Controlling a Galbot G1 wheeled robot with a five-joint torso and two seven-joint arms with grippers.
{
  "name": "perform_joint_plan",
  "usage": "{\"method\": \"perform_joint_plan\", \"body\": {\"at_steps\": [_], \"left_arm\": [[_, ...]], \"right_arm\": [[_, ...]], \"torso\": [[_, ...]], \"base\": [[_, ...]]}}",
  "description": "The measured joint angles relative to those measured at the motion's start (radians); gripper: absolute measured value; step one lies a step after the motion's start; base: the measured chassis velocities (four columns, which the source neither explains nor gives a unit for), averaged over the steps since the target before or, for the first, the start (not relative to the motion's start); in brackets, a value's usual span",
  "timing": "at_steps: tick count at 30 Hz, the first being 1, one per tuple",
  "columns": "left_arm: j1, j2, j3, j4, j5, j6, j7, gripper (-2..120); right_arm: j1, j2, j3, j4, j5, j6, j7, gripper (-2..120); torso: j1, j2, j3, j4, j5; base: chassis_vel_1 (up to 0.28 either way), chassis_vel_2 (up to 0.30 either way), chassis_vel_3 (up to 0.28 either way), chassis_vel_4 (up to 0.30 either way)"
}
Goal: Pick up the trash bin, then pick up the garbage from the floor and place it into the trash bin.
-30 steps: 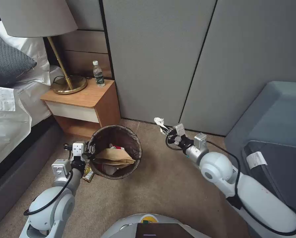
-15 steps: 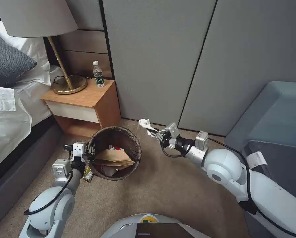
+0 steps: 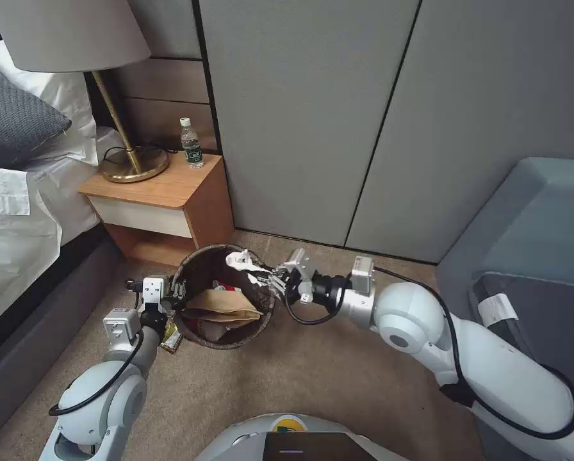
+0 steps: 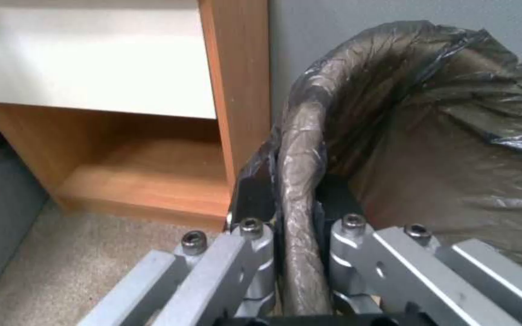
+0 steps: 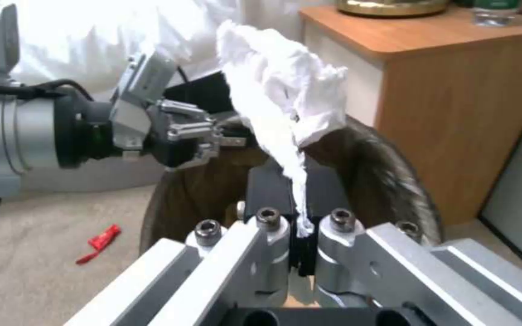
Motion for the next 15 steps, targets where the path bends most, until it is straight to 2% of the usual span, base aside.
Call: {"method": "perform_joint_plan", "body": {"at_steps": [8, 15], "left_arm": [[0.001, -0.005, 0.001, -0.005, 0.006, 0.000, -0.001, 5], [0.002, -0.005, 0.002, -0.009, 0.008, 0.000, -0.001, 5]], "right_arm": [[0.090, 0.061, -0.110, -0.055, -0.027, -0.005, 0.018, 0], [0.097, 0.080, -0.135, -0.080, -0.052, -0.014, 0.039, 0]], "torso": [[0.000, 0.000, 0.000, 0.0000, 0.0000], [0.000, 0.000, 0.000, -0.0002, 0.0000]], "base": [[0.000, 0.000, 0.000, 0.000], [0.000, 0.000, 0.000, 0.000]]}}
